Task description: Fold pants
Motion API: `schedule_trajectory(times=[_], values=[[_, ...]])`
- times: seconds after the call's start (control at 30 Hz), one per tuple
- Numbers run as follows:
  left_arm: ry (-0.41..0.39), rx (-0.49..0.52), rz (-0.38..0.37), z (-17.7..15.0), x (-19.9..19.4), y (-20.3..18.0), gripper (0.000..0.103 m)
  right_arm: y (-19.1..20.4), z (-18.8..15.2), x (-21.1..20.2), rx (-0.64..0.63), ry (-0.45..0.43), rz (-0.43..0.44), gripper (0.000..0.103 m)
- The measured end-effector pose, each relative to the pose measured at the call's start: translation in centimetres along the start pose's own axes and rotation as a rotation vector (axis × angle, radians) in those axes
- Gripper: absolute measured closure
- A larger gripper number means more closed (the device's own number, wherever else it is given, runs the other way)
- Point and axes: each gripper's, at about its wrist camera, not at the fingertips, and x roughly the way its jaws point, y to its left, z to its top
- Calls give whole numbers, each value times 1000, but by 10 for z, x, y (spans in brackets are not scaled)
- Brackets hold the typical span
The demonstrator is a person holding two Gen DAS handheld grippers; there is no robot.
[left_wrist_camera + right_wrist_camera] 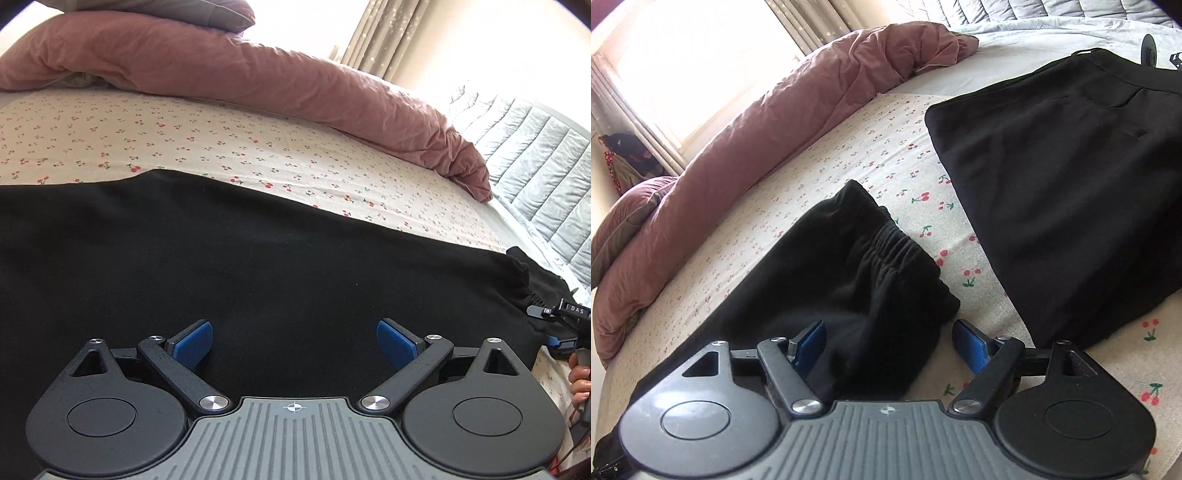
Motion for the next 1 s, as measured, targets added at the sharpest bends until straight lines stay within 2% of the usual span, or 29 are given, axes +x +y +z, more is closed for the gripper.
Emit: schedule_trajectory(times=[0.03,0.1,0.13,0.2,0.33,0.47,0.57,0.73,0.83,0.93,1.0], values=[[-2,-6,-7,2,1,0,6,-1,1,2,17,-12,-4,48],[-4,-34,-24,4,5,0,6,-5,5,3,70,-17,16,69],[-1,-49,-30,5,7,0,6,-5,5,1,104,-14,34,77],[1,-75,-44,6,10,1,6,6,5,-8,104,-41,49,80],[-1,-138,-104,9,13,6,6,60,0,-30,-145,-143,75,81],[-1,-213,-196,11,19,11,6,120,-18,-44,-394,-158,170,81],[0,-269,-271,12,25,14,6,159,-41,-43,-560,-113,224,81],[20,-374,-388,11,40,20,6,213,-93,-28,-824,38,281,80],[29,-413,-435,12,49,23,7,234,-120,-22,-934,121,321,79],[38,-448,-459,12,54,27,8,248,-137,-22,-1035,117,321,77],[44,-461,-467,12,56,27,8,253,-138,-23,-1046,122,342,77]])
